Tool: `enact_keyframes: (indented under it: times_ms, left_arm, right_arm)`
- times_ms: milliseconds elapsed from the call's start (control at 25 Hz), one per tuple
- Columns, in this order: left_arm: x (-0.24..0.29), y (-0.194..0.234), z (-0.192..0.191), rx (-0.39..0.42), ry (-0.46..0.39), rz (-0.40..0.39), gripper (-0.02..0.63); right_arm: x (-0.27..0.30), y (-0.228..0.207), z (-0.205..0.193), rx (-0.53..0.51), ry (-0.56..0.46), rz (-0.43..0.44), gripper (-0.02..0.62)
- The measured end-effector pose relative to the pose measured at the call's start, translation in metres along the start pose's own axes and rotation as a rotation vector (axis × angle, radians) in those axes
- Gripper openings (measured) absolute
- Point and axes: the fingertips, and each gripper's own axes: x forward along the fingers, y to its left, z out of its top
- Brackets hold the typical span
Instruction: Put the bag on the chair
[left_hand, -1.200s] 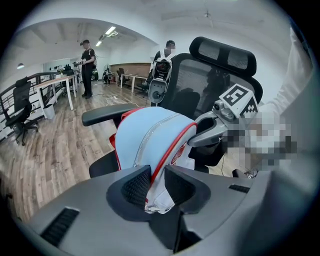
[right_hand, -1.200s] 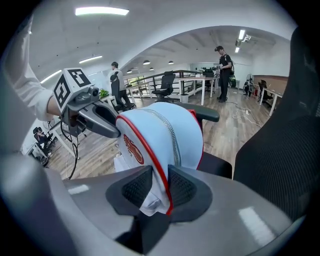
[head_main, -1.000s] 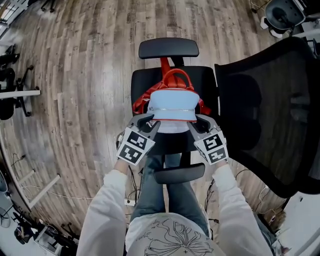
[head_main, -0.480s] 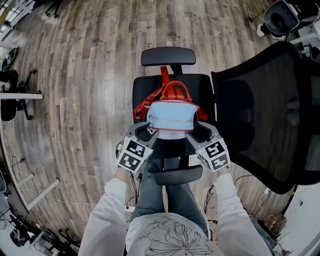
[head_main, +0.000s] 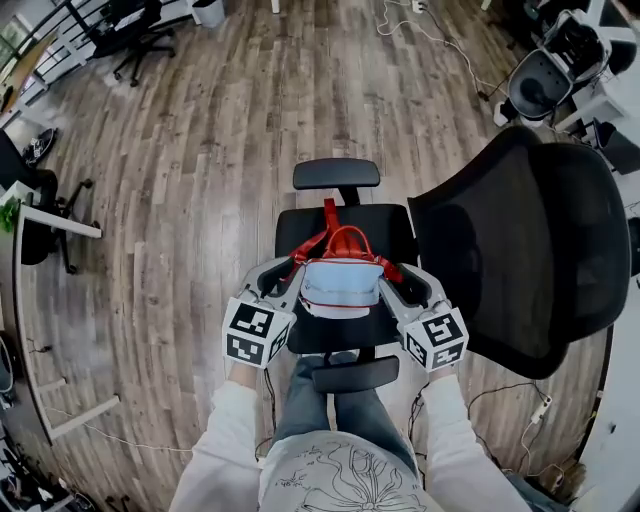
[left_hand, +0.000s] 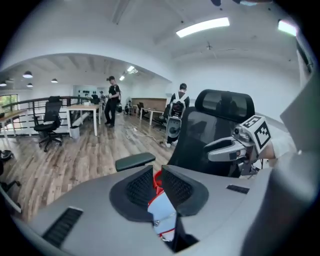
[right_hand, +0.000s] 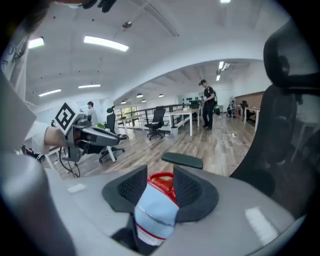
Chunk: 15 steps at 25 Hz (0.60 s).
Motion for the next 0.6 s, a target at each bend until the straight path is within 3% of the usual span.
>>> enact_keyframes:
  times_ms: [40, 280, 600]
  left_arm:
    - [-0.01, 0.001, 0.014, 0.003, -0.037, 0.025, 0.041]
    - [-0.069, 0.006, 0.099, 0.019, -0.219, 0.136, 0.01]
    - [-0.137, 0.006, 0.169, -0.004, -0.388, 0.224, 0.006]
  right_arm:
    - [-0.007, 0.002, 0.018, 0.003, -0.05, -0.014, 0.162]
    - [-0.037, 0.019, 0.113, -0.056, -0.229, -0.069, 0.05]
    - [-0.082, 0.035, 0.197, -0.092, -0.417, -0.174, 0.021]
